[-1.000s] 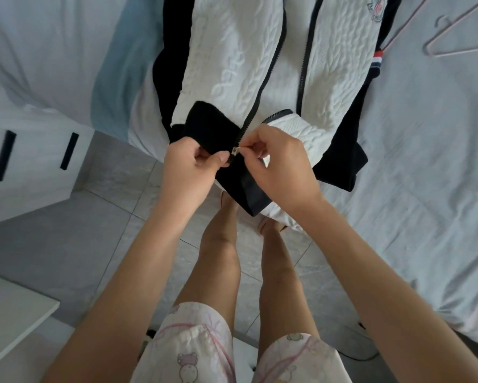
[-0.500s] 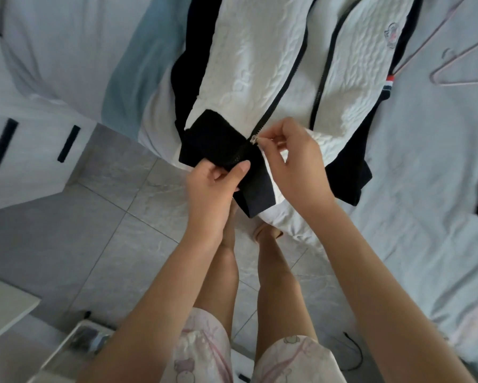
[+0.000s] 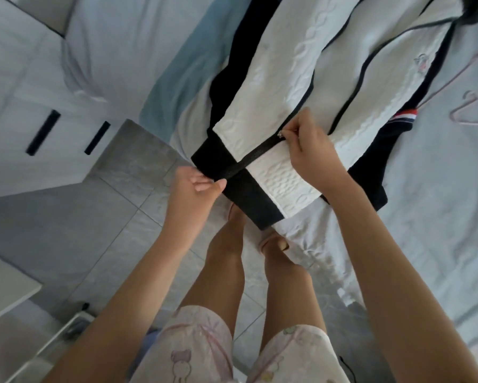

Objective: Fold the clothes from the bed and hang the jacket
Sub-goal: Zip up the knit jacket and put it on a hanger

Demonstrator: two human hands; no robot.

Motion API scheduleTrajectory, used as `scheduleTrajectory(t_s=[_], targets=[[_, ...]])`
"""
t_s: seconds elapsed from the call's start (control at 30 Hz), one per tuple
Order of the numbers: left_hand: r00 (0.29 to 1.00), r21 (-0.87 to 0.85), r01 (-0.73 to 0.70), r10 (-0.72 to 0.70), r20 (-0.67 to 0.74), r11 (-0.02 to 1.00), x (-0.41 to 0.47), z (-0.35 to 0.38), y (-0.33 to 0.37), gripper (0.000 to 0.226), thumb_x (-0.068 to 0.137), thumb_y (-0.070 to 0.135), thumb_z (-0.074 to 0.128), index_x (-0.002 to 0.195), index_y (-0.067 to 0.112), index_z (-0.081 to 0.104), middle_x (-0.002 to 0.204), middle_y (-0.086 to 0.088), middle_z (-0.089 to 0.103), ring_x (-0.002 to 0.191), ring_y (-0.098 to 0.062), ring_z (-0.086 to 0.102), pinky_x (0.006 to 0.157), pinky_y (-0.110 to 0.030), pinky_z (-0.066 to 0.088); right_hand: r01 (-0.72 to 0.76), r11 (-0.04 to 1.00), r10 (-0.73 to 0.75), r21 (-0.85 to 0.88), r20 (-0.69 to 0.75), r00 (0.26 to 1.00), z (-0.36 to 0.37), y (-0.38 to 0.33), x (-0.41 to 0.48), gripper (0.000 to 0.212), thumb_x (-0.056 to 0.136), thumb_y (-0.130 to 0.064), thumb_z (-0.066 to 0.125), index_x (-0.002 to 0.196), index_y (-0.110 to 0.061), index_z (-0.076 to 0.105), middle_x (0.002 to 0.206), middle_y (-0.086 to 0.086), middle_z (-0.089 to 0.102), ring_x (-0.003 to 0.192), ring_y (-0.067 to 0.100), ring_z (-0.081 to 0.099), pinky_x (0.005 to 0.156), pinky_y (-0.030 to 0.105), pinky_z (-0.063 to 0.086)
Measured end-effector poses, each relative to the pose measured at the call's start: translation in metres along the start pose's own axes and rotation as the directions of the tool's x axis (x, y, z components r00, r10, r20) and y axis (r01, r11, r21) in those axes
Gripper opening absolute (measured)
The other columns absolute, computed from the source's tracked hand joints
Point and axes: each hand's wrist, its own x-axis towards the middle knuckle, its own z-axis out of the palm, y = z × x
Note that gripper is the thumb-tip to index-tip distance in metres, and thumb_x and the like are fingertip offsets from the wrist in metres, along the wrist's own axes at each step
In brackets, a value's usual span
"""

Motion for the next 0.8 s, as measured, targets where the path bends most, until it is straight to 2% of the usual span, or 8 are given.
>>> scheduleTrajectory(t_s=[0.03,0.1,0.2,0.3,0.43,0.63,0.73,0.8], targets=[[0.992,0.134,-0.080,0.092,-0.083,0.988,0.003,-0.003,-0.001,0.047,0.077,0.020,0.077,0.109,0.004,0.047,0.111,-0.007,0.051,0.100,-0.016,0.052,0.080,-0.017,0.043,0.026,1.000,-0.026,-0.013,0.001,1.000,0.001,-0.002,0.000,0.009,0.096,-0.002,0.044,0.090,-0.008,0.040,0.080,0.007,0.047,0.067,0.024,0.048,0.054,0.019,0.033],[0.896,0.376,-0.312,0.402,-0.188,0.872,0.009,-0.006,0.004,0.059,0.075,0.024,0.079,0.116,0.002,0.042,0.124,-0.015,0.038,0.109,-0.021,0.041,0.089,-0.020,0.036,0.064,0.998,-0.064,-0.028,-0.001,0.998,0.001,-0.005,0.002,0.014,0.094,0.002,0.044,0.088,-0.010,0.039,0.082,0.005,0.044,0.066,0.024,0.046,0.054,0.020,0.030],[0.782,0.503,-0.554,0.622,0.041,0.663,0.020,0.007,0.028,0.041,0.079,0.035,0.073,0.110,0.010,0.058,0.117,-0.008,0.052,0.101,-0.021,0.053,0.084,-0.027,0.045,0.088,0.996,-0.088,-0.021,-0.012,0.996,-0.005,-0.010,0.002,0.006,0.093,0.001,0.047,0.089,-0.002,0.046,0.083,0.005,0.047,0.067,0.021,0.048,0.057,0.023,0.031],[0.801,0.511,-0.587,0.544,0.252,0.628,0.034,0.036,0.059,0.038,0.081,0.045,0.067,0.102,0.014,0.063,0.096,-0.003,0.065,0.084,-0.021,0.061,0.076,-0.041,0.050,0.109,0.994,-0.109,0.006,-0.026,0.994,-0.017,-0.015,0.000,0.003,0.093,-0.001,0.049,0.092,0.001,0.049,0.086,0.009,0.054,0.071,0.021,0.052,0.062,0.028,0.040],[0.784,0.628,-0.602,0.517,0.345,0.494,0.046,0.056,0.088,0.029,0.084,0.044,0.067,0.088,0.015,0.065,0.082,-0.001,0.066,0.079,-0.021,0.061,0.069,-0.038,0.048,0.161,0.986,-0.161,-0.048,0.002,0.987,-0.036,-0.001,0.006,0.007,0.092,-0.009,0.051,0.092,-0.001,0.052,0.082,-0.003,0.058,0.069,0.019,0.056,0.067,0.024,0.039],[0.802,0.541,-0.596,0.413,0.431,0.593,0.043,0.044,0.081,0.023,0.075,0.038,0.076,0.073,0.019,0.063,0.069,0.012,0.058,0.073,-0.013,0.060,0.068,-0.033,0.049,0.144,0.969,-0.095,-0.200,0.238,0.967,-0.062,0.030,0.021,0.010,0.094,-0.022,0.055,0.086,-0.021,0.050,0.083,-0.004,0.062,0.080,0.013,0.054,0.096,0.020,0.023],[0.816,0.531,-0.573,0.376,0.438,0.625,0.030,0.036,0.068,0.023,0.076,0.037,0.076,0.072,0.019,0.063,0.066,0.009,0.060,0.067,-0.011,0.059,0.060,-0.025,0.044,0.094,0.957,-0.038,-0.275,0.203,0.978,-0.071,0.049,0.024,0.006,0.093,-0.021,0.056,0.088,-0.018,0.055,0.075,-0.004,0.062,0.079,0.013,0.053,0.105,0.023,0.019],[0.828,0.527,-0.553,0.357,0.432,0.645,0.024,0.034,0.060,0.023,0.075,0.038,0.076,0.071,0.020,0.063,0.066,0.009,0.062,0.065,-0.008,0.059,0.059,-0.024,0.043,0.027,0.942,0.012,-0.334,0.115,0.993,-0.078,0.065,0.024,0.003,0.092,-0.019,0.057,0.091,-0.016,0.058,0.070,-0.015,0.052,0.082,0.010,0.049,0.110,0.026,0.013]])
